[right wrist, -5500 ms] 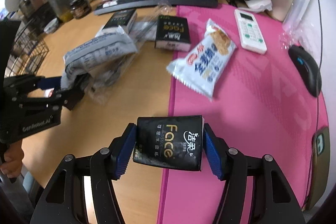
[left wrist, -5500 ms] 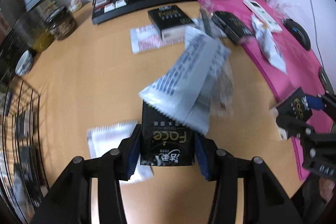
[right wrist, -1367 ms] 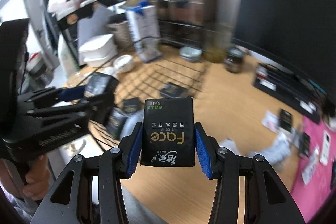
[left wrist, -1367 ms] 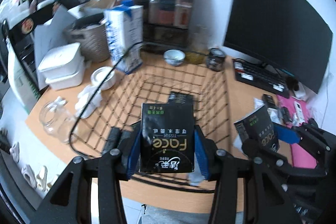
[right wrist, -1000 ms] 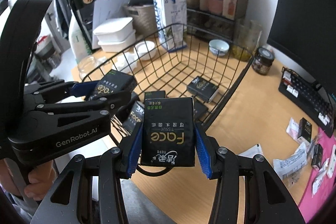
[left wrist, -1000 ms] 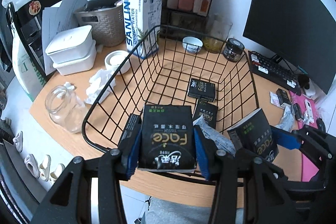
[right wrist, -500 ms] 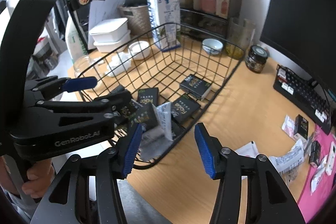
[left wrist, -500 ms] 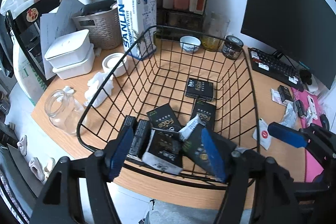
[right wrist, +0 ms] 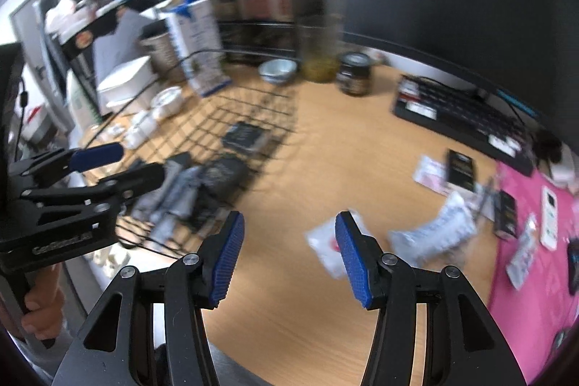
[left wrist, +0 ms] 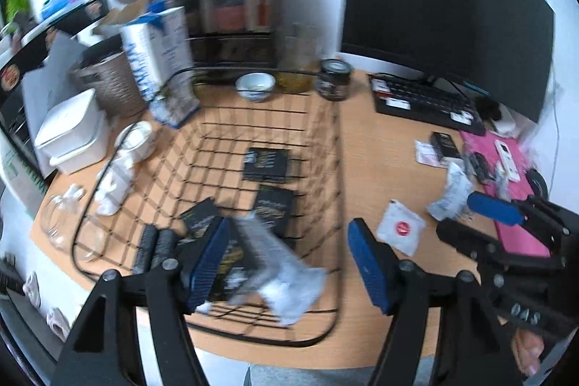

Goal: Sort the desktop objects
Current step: 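Move both grippers back over the pile on the desk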

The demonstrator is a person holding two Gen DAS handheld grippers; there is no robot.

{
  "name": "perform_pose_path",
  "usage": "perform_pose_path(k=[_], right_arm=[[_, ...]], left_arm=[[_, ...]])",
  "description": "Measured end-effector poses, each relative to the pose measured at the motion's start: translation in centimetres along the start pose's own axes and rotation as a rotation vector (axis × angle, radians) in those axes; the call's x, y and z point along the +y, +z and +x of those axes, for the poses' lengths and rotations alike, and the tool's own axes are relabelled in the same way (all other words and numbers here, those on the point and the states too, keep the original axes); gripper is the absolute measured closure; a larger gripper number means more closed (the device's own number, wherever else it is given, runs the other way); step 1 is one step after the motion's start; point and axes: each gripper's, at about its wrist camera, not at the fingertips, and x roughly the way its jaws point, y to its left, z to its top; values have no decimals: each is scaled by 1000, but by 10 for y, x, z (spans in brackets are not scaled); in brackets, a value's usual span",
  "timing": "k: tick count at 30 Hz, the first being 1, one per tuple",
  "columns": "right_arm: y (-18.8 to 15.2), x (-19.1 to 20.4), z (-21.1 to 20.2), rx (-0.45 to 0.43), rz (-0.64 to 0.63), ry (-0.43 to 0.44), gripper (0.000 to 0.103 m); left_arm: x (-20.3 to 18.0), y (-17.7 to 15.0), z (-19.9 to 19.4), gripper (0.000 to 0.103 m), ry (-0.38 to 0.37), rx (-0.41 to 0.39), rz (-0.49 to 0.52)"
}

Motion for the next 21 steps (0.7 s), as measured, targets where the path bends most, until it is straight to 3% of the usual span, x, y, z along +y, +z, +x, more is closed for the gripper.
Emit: perform_pose_path(k=[11, 21], right_arm=[[-36, -127, -11, 16, 233, -141, 51], [-63, -226, -4, 58, 423, -220, 51]], left_arm=[[-108, 8, 27, 30, -102, 35, 201], [-199, 9, 88, 30, -175, 133, 355]])
